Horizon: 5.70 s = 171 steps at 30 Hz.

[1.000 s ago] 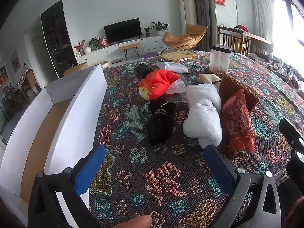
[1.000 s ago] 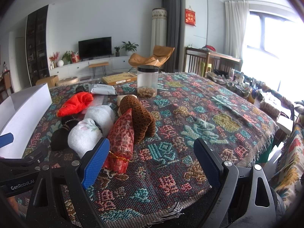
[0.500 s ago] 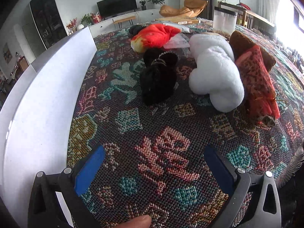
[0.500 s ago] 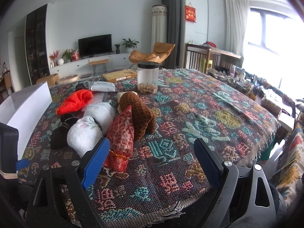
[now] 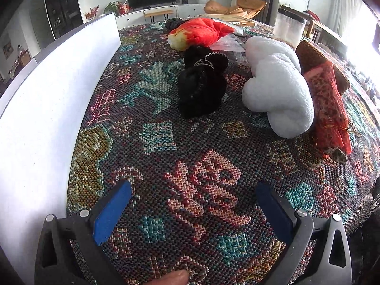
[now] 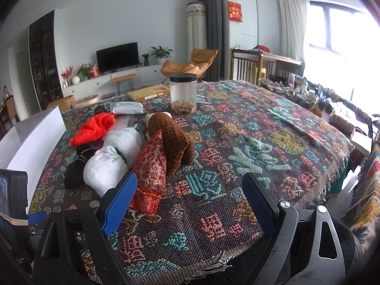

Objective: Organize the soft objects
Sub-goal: 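Move left tool toward black plush toy while right tool approaches red lace mesh bag, then grasp black plush toy with left tool while right tool grasps red mesh bag, then carry both held items into the white box and open both tools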

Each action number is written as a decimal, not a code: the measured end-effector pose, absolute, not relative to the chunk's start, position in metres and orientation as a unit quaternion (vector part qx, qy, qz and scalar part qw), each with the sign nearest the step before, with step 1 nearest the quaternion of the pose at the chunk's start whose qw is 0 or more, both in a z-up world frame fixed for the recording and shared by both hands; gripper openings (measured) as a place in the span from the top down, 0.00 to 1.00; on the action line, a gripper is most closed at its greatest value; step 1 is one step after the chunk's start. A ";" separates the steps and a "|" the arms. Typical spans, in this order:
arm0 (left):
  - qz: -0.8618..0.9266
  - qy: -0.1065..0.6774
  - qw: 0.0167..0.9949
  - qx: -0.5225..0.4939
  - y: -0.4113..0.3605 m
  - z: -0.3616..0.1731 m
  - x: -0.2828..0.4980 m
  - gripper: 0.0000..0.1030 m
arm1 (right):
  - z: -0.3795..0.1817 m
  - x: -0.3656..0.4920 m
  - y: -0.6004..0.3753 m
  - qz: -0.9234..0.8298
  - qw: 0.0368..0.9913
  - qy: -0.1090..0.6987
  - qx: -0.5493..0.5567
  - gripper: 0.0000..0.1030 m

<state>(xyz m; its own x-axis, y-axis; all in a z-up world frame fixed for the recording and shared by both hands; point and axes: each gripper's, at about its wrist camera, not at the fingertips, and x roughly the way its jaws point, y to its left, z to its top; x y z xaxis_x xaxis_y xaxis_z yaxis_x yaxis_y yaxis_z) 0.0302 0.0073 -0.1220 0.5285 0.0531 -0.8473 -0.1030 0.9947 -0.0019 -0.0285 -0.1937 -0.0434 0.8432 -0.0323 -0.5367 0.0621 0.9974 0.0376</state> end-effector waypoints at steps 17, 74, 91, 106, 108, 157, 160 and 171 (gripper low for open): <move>0.024 0.475 0.879 -0.017 0.009 -0.123 0.026 0.00 | -0.045 -0.026 -0.192 -0.027 0.957 0.286 0.026 0.11; -0.043 0.485 0.873 -0.020 0.021 -0.117 0.024 0.00 | -0.108 0.081 -0.187 0.098 0.870 0.474 0.095 0.13; -0.018 0.483 0.867 -0.120 0.046 -0.108 0.150 0.13 | -0.106 0.059 -0.226 0.165 0.832 0.476 0.233 0.66; -0.071 0.492 0.865 -0.069 0.042 -0.095 0.084 0.56 | -0.072 0.069 -0.251 0.147 0.845 0.512 -0.048 0.20; -0.069 0.490 0.867 -0.061 0.042 -0.094 0.080 0.33 | -0.072 0.065 -0.208 0.183 0.840 0.492 -0.140 0.21; 0.125 0.368 0.916 -0.097 0.264 0.019 -0.060 0.69 | 0.048 0.050 0.054 0.448 0.746 0.477 0.125 0.72; 0.173 0.374 0.908 -0.083 0.275 0.010 -0.069 0.38 | 0.035 0.041 0.104 0.489 0.713 0.483 0.137 0.23; 0.159 0.342 0.919 -0.118 0.250 0.006 -0.061 0.00 | 0.012 0.056 0.039 0.371 0.826 0.422 0.037 0.20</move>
<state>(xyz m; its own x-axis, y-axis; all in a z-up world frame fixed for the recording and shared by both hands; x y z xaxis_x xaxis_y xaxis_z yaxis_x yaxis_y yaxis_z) -0.0607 0.2497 0.0059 0.7161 0.2109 -0.6654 -0.3716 0.9221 -0.1076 0.0564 0.0387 0.0124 0.3686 0.6451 -0.6693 -0.5828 0.7213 0.3742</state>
